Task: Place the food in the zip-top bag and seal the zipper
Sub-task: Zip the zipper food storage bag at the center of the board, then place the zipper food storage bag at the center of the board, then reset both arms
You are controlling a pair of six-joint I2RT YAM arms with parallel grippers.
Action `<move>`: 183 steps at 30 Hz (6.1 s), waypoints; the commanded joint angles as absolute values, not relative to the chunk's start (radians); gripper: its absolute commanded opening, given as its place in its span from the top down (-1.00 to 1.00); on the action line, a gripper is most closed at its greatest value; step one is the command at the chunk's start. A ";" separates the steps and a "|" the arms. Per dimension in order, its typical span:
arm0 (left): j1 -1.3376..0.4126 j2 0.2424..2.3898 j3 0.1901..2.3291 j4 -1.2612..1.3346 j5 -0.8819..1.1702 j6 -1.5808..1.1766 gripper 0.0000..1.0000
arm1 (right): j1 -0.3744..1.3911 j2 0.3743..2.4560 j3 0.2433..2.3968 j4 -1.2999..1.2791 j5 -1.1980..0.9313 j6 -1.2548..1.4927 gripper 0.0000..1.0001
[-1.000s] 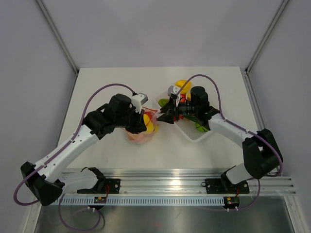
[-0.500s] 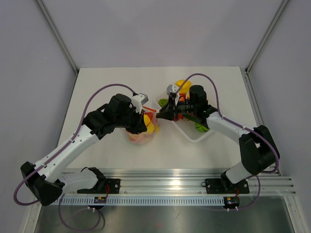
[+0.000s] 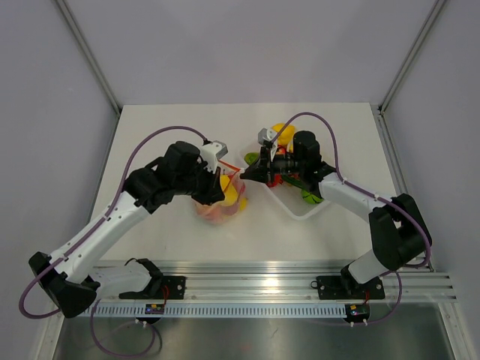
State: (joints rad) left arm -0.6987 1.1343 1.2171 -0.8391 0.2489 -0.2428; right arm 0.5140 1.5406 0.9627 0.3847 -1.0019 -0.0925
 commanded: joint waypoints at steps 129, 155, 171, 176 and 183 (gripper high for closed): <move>-0.577 0.819 0.976 -0.822 0.111 -0.258 1.00 | 0.351 1.489 0.959 0.589 -0.422 0.298 1.00; -0.397 0.913 1.172 -0.578 -0.045 -0.051 0.58 | 0.449 2.033 1.573 0.673 -0.804 0.495 -0.45; -0.399 0.834 1.221 -0.773 0.080 -0.270 -0.93 | 0.451 1.375 1.290 -0.206 -0.072 0.196 -0.99; -0.399 0.830 1.210 -0.762 0.126 -0.307 -0.95 | 0.449 1.263 1.315 -0.597 0.222 0.256 -0.99; -0.399 0.805 1.167 -0.756 0.132 -0.318 -0.96 | 0.449 1.091 1.183 -0.768 0.515 0.388 -0.99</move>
State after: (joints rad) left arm -0.4023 0.8211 1.1820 -0.7773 0.1020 -0.2974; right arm 0.4500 1.1584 1.2194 -0.6041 0.3180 0.3229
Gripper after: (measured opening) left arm 0.974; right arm 0.993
